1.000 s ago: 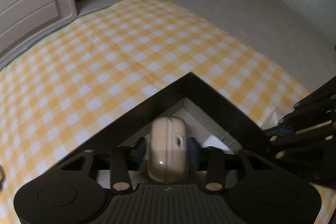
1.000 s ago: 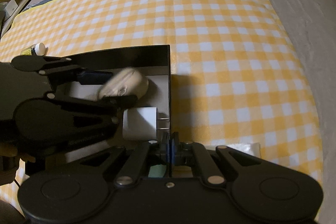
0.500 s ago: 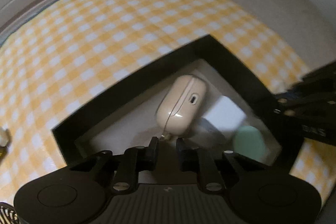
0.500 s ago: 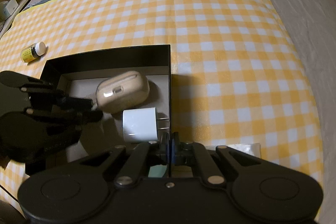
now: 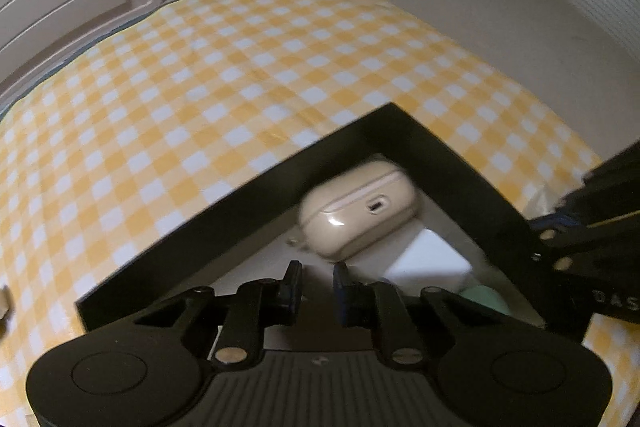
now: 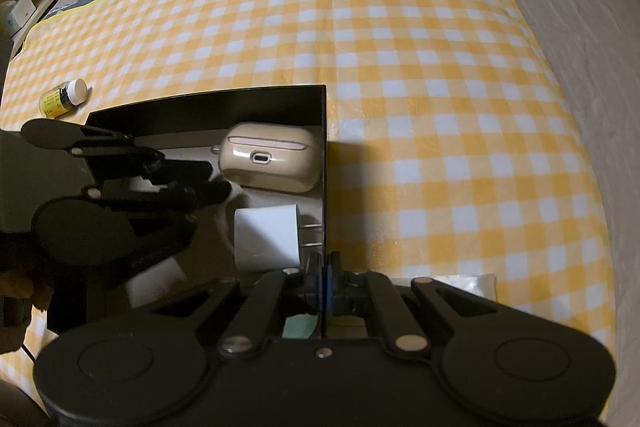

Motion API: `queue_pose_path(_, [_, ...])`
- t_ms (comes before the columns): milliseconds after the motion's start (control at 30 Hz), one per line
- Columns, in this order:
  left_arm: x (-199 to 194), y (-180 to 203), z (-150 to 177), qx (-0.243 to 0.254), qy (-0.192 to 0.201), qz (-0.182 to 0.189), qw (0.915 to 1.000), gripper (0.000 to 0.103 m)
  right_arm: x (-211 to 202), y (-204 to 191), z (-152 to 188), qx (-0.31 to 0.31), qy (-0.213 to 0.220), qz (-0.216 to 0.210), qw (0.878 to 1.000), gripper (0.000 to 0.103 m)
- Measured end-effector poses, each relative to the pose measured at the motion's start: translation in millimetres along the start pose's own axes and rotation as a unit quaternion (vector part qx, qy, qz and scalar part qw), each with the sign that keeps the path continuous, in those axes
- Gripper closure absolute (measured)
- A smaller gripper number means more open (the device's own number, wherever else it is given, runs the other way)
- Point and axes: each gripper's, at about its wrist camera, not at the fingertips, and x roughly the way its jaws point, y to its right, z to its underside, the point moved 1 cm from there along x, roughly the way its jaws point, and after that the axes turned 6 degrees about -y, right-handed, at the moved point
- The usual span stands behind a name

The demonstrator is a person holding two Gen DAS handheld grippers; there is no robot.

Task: Organize rigid objects
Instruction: 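Carry the earbud case into the black box and open the left gripper, then move the left gripper to the black claw hair clip and close on it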

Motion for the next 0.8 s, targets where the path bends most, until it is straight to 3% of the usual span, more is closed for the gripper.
queue_pose_path(200, [-8, 5, 2, -0.004, 0.006, 0.006, 1.0, 0.079, 0, -3, 0, 0.001, 0.0, -0.001, 1.0, 0.1])
queue_pose_path(333, [-21, 3, 7, -0.02, 0.013, 0.006, 0.9997, 0.058, 0, -3, -1, 0.001, 0.0, -0.001, 1.0, 0.1])
queue_pose_path(533, [-47, -3, 17, -0.056, 0.026, 0.004, 0.9981, 0.034, 1, -6, 0, 0.001, 0.0, -0.001, 1.0, 0.1])
queue_pose_path(800, [-77, -4, 34, -0.073, 0.047, -0.012, 0.9962, 0.012, 1, -5, -1, 0.0, 0.0, 0.0, 1.0, 0.1])
